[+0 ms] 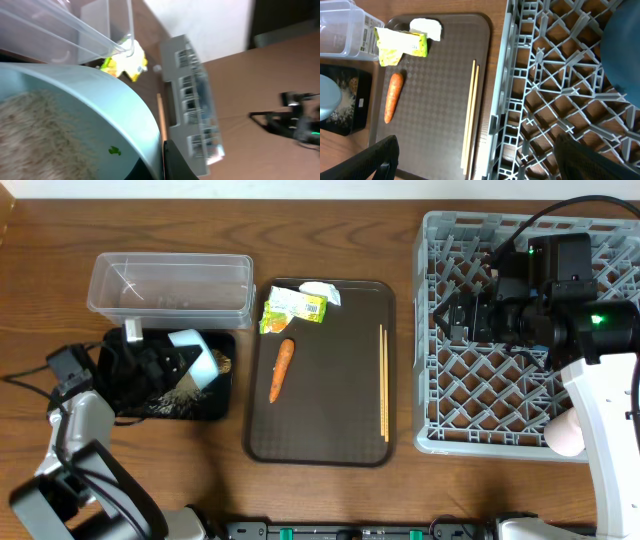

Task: Sort waste into correct bins and load items into the dishwasher rack
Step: 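Tip the bowl with left gripper to pour rice onto black tray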

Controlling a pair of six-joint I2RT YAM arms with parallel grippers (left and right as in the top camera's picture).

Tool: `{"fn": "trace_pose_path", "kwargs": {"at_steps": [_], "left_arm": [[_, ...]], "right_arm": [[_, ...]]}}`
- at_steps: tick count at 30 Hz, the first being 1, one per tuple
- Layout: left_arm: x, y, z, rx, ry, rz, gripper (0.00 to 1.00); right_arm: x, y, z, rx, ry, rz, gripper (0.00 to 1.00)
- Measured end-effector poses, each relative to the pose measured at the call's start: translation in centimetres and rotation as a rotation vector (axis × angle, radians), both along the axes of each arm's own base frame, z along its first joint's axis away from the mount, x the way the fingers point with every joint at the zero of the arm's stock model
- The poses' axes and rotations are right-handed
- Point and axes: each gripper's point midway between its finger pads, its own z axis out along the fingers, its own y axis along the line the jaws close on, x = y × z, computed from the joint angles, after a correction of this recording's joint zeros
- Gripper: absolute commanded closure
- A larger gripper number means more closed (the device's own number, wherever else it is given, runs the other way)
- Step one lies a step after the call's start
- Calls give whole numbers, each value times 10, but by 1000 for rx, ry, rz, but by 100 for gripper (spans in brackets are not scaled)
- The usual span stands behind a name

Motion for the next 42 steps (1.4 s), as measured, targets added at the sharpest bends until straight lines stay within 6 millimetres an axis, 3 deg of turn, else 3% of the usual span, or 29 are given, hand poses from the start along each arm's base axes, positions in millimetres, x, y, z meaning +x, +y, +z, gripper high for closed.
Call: {"fn": "trace_pose_path", "kwargs": {"at_steps": [12, 26, 42], "left_arm": [[-4, 1, 8, -115, -26, -12, 94], [0, 5, 6, -34, -95, -13, 94], [-2, 9, 6, -59, -73, 5, 94]], "right_arm": [[-1, 0, 0, 0, 3, 0, 8], [0, 0, 0, 0, 2, 0, 8], [-1, 0, -1, 0, 5, 0, 8]]}}
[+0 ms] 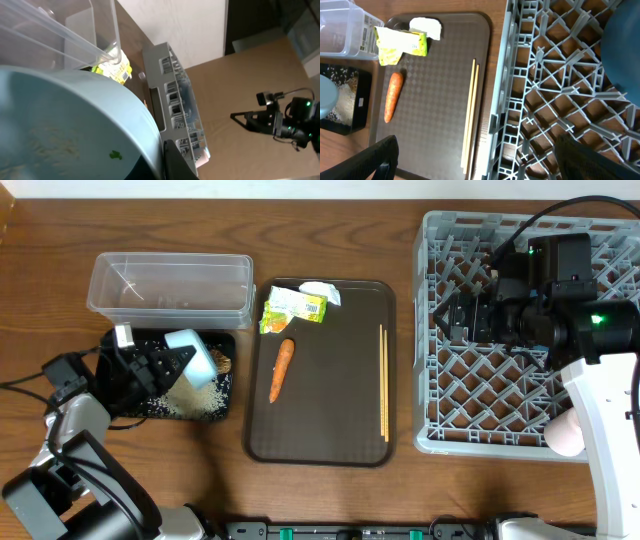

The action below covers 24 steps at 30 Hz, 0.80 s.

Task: Sort waste into correct bins and load items into the dishwasher rack
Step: 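Tip the bowl with left gripper to pour rice onto black tray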

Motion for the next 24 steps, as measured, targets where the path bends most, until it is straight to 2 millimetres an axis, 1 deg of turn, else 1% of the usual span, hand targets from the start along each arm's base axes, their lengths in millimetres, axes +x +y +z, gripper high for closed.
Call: {"fn": "trace_pose_path", "kwargs": {"at_steps": [3, 5, 11, 15, 20, 22, 24], "left_arm": [[-2, -2, 1, -37, 26, -3, 94], [-1, -3, 3, -27, 6, -10, 94], [2, 8, 5, -41, 14, 23, 94], [1, 18, 6, -61, 31, 54, 94], [1, 24, 2, -66, 77, 85, 94], [0, 23, 3, -88, 86, 83, 94], [0, 23, 2, -73, 83, 83, 94]], "right_arm": [[-1, 0, 0, 0, 3, 0, 7], [0, 0, 0, 0, 2, 0, 8], [-3, -1, -2, -3, 17, -1, 7], [-1, -1, -1, -4, 7, -2, 6], [0, -1, 0, -4, 1, -2, 6], [0, -1, 0, -4, 1, -3, 6], [0, -1, 0, -4, 1, -3, 7]]}}
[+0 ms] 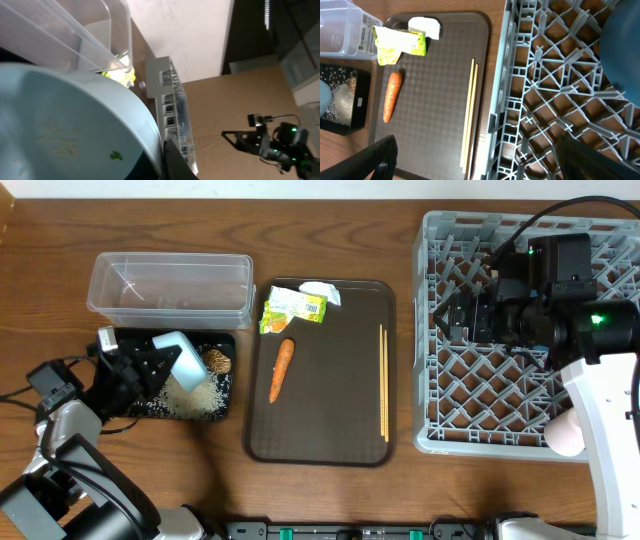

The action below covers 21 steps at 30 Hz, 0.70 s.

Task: Sort waste into correct bins and load items into the dishwasher rack
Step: 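Tip the bowl with left gripper to pour rice onto black tray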

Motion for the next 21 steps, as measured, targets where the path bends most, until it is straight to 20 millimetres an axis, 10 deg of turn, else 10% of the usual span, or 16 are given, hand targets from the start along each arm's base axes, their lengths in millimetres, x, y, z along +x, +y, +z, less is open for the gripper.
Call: {"fn": "trace_pose_path", "kwargs": {"at_steps": [21], "left_arm": [[4, -15, -2, 15, 28, -37, 94]], "right_arm": [[2, 0, 1, 1, -11, 0, 6]]}}
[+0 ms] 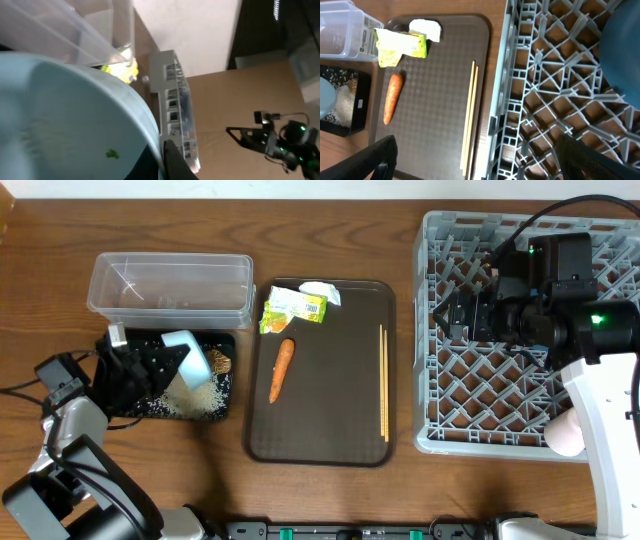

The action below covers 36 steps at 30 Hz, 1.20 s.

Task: Sort waste into correct bins and load items into the dishwasher rack
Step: 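Tip the bowl with left gripper to pour rice onto black tray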

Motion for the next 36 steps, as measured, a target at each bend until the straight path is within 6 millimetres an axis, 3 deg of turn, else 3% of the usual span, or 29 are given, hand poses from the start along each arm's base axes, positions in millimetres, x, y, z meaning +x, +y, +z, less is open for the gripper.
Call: {"fn": "trace_pose_path", "kwargs": {"at_steps": [4, 8, 18, 24, 26, 29, 33, 36], "left_arm": [[3, -1, -3, 28, 15, 5, 94], [7, 5, 8, 40, -63, 3, 94], [8, 10, 21, -33, -41, 16, 94], [-1, 2, 58, 72, -167, 9, 94], [-3, 3, 55, 108, -103, 60, 94], [-5, 6, 36, 119, 27, 117, 94], [-8, -2, 46, 108, -93, 42, 93], [-10, 0, 44, 89, -62, 58, 94]], "right_arm": [[0, 0, 0, 0, 1, 0, 7], [-2, 0, -1, -1, 9, 0, 6], [3, 0, 2, 2, -13, 0, 6], [-1, 0, -1, 0, 5, 0, 6], [-1, 0, -1, 0, 5, 0, 6], [0, 0, 0, 0, 1, 0, 6], [0, 0, 0, 0, -2, 0, 5], [1, 0, 1, 1, -4, 0, 6]]}}
